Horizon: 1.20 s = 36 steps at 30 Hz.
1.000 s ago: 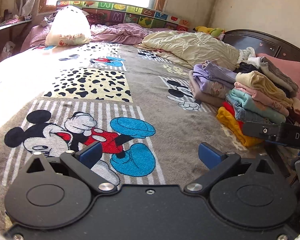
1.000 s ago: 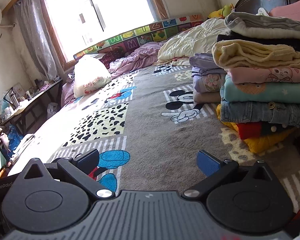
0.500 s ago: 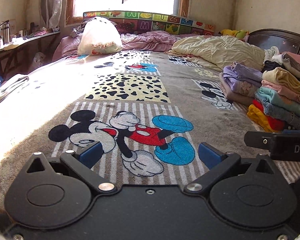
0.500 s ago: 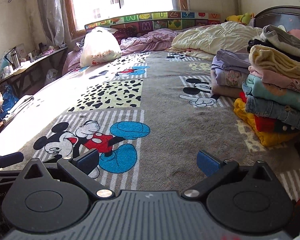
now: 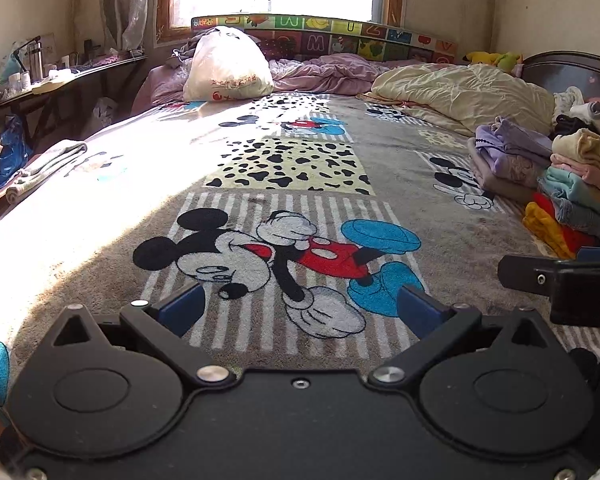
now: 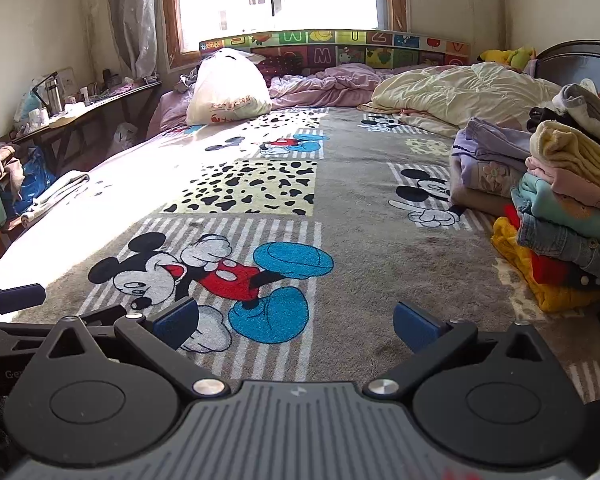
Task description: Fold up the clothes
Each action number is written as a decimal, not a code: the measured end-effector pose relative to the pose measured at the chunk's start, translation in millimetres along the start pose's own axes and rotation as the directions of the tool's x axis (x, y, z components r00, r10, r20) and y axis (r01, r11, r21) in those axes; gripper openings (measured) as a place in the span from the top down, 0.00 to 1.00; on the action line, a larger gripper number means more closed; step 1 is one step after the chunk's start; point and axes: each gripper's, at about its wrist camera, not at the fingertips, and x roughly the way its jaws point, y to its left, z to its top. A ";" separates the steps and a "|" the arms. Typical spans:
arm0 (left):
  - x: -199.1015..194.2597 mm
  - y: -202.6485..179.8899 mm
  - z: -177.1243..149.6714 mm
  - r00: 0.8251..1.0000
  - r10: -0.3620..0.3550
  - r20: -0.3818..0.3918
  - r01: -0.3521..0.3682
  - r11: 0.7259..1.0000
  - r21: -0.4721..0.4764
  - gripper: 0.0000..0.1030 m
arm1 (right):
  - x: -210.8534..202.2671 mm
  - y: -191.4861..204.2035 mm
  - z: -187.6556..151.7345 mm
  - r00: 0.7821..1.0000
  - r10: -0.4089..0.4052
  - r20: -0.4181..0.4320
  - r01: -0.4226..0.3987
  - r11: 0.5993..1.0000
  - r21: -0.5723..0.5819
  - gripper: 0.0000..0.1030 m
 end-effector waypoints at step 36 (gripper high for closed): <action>31.7 -25.5 -17.3 0.999 -0.001 -0.052 0.003 0.999 0.043 0.00 | 50.7 -39.7 -40.1 0.995 -0.009 -0.098 0.016 0.998 0.067 0.00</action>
